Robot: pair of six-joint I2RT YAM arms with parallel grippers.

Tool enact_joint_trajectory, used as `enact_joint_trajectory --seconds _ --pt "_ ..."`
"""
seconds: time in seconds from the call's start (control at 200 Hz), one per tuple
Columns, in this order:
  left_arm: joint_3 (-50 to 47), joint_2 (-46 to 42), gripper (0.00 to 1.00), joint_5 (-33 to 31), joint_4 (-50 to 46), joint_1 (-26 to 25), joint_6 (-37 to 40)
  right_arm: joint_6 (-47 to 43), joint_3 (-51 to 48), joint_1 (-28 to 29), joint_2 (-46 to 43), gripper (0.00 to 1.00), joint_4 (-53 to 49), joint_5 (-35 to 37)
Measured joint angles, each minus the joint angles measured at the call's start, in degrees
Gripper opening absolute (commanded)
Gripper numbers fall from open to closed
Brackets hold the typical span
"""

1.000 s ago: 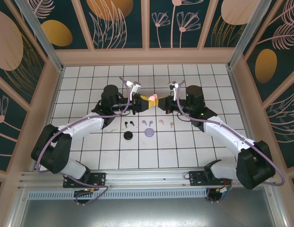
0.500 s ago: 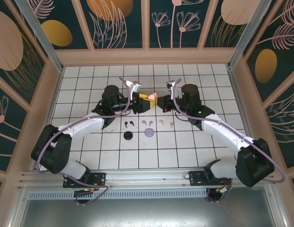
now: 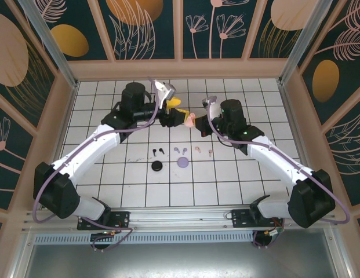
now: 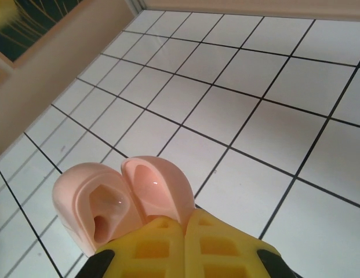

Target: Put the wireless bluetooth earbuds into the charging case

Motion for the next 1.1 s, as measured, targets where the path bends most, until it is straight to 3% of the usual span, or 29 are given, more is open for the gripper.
enact_joint_trajectory --seconds 0.305,0.505,1.101 --pt "15.5 10.25 0.53 2.84 -25.0 0.11 14.38 -8.26 2.67 -1.01 0.0 0.0 -5.38 -1.33" --pt "19.89 14.56 0.49 4.28 -35.32 0.11 19.39 -10.32 4.9 -0.98 0.13 0.0 -6.6 -2.43" --pt "23.21 18.64 0.4 7.17 -42.45 0.31 23.15 -11.74 9.16 1.88 3.63 0.0 -9.75 -2.03"
